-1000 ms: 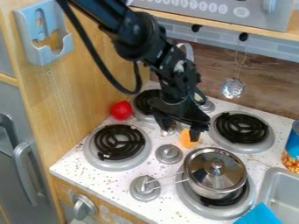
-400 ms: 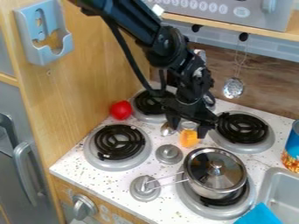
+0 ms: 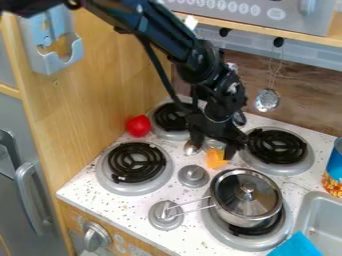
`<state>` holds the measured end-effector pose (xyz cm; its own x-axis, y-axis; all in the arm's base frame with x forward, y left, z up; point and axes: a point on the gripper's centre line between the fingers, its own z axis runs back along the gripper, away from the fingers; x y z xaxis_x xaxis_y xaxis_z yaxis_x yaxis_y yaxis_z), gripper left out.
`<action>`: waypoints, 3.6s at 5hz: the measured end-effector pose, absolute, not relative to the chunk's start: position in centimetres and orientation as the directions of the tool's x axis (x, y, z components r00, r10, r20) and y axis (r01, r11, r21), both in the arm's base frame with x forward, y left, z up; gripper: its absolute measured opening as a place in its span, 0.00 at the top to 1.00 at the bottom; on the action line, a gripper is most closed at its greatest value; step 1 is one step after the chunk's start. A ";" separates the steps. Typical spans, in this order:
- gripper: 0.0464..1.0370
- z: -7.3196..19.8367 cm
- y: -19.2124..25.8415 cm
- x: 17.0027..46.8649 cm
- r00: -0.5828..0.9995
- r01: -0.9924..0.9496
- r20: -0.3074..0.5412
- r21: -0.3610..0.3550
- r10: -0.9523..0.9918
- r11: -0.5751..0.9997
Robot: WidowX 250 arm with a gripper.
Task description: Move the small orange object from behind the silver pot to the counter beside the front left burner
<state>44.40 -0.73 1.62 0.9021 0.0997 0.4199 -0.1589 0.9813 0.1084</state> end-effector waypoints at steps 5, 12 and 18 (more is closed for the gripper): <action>0.09 -1.0 -0.3 45.9 0.926 -0.170 0.364 0.158 0.103 0.973; 0.31 7.2 0.8 43.6 0.851 -0.337 0.451 0.077 0.269 0.938; 0.31 3.7 1.3 33.9 0.860 -0.469 0.336 0.226 0.384 0.854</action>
<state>33.88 1.31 3.66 0.8600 0.3838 0.3363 -0.4692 0.8538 0.2257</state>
